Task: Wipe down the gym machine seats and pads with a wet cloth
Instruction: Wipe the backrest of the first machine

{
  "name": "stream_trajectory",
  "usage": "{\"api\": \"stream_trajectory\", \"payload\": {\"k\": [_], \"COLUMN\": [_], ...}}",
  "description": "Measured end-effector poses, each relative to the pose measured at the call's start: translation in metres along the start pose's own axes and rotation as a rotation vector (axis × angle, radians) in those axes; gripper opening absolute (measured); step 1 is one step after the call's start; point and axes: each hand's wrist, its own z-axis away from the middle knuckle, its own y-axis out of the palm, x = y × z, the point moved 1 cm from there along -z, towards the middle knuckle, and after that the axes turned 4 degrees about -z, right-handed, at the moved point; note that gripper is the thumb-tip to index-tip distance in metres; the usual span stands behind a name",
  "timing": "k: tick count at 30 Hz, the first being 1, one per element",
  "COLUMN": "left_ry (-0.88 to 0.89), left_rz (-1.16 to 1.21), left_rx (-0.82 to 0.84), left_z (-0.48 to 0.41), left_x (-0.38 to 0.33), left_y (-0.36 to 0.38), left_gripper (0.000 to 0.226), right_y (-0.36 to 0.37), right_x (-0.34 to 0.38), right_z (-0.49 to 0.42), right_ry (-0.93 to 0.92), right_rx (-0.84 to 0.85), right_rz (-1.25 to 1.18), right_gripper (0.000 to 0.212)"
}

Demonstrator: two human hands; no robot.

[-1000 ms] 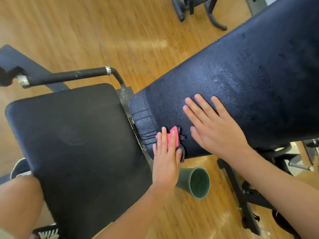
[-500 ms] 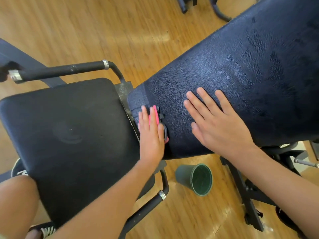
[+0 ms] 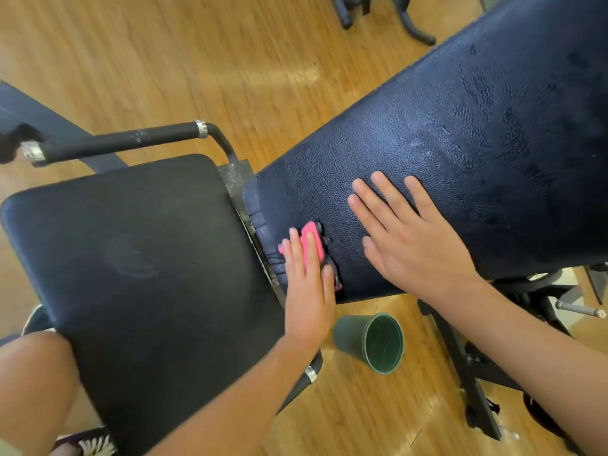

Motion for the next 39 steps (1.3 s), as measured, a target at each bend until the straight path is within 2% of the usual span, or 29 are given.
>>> {"api": "stream_trajectory", "payload": {"k": [3,7,14,19,22,27,31,35,39], "left_ry": [-0.060,0.052,-0.004,-0.200,-0.168,-0.161,-0.256,-0.315,-0.340], "left_rz": [-0.011,-0.127,-0.051,0.071,0.059,0.113,0.170,0.136,0.080], "left_rx": [0.080,0.115,-0.014,-0.139,-0.160,-0.189,-0.091,-0.013,0.069], "left_z": [-0.009,-0.047,-0.119,-0.160,-0.130,-0.033,0.040,0.050,0.057], "left_x": [0.015,0.034,0.041,0.054,0.045,0.008,-0.018,-0.010,0.005], "left_y": [-0.002,-0.023,-0.052,-0.058,-0.041,-0.001,0.028,0.030,0.020], "left_gripper": [0.058,0.063,0.054,0.063,0.063,0.059,0.058,0.059,0.078], "right_y": [0.000,0.002,0.001,0.003,0.004,0.003,0.004,0.004,0.006], "right_x": [0.000,0.001,0.002,0.003,0.003,0.004,0.004,0.005,0.004], "right_z": [-0.002,0.000,-0.002,-0.002,-0.001,-0.003,-0.002,-0.003,-0.002], "right_ry": [-0.003,0.000,0.011,0.010,0.014,0.017,0.007,0.015,0.019], "right_rx": [-0.006,0.002,-0.004,-0.001,-0.002,0.009,0.024,0.015,0.012], "right_rz": [-0.003,0.005,-0.005,-0.003,0.001,-0.004,0.013,-0.002,0.017], "right_gripper": [0.062,0.062,0.062,0.062,0.063,0.064,0.064,0.063,0.063]}}
